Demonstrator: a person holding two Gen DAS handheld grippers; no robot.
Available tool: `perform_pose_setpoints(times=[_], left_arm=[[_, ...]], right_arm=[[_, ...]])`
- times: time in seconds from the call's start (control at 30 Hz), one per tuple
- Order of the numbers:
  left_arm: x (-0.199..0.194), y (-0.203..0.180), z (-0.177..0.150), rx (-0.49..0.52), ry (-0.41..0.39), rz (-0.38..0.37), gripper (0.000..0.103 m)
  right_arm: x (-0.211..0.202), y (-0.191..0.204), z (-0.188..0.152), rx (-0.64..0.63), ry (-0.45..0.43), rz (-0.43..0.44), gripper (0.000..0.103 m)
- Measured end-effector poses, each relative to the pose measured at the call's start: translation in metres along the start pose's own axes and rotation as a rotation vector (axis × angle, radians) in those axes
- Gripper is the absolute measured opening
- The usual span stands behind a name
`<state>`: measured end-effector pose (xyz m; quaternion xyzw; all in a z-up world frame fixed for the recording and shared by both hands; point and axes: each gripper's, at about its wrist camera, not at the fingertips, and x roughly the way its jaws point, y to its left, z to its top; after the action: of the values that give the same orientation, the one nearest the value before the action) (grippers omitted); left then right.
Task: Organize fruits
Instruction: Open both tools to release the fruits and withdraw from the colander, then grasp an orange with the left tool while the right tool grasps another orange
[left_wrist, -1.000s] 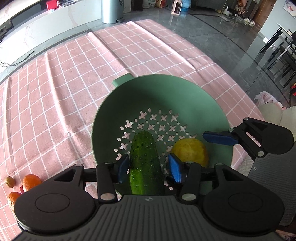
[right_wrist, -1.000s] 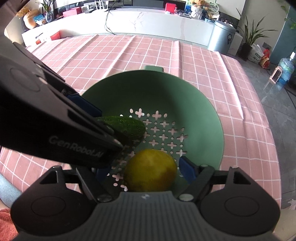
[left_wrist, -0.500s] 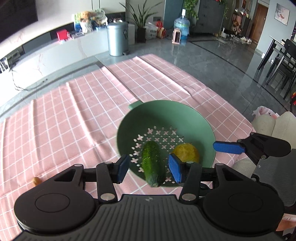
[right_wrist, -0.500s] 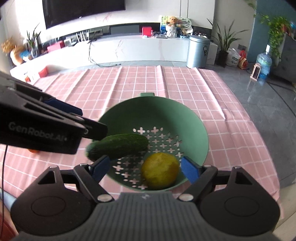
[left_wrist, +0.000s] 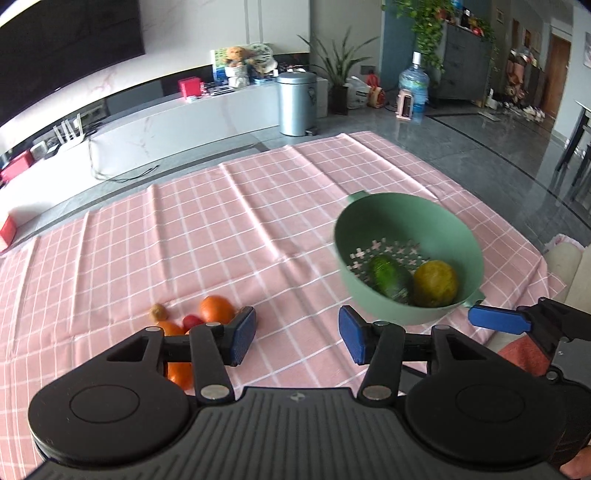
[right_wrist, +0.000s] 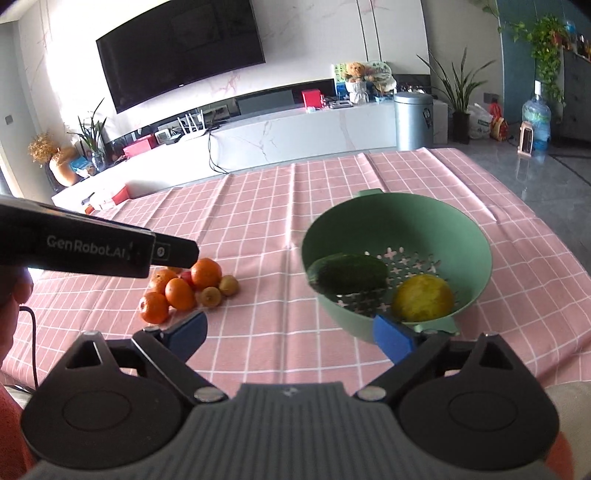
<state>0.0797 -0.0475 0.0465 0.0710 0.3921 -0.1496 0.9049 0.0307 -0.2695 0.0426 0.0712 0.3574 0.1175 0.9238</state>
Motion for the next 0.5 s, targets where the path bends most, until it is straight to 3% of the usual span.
perform_pose_setpoints(times=[0.5], left_arm=[[-0.002,0.065,-0.052,-0.185,-0.056,0.058,0.061]], right_arm=[[0.031,0.042,-0.009,-0.014,0.062,-0.003,0.083]])
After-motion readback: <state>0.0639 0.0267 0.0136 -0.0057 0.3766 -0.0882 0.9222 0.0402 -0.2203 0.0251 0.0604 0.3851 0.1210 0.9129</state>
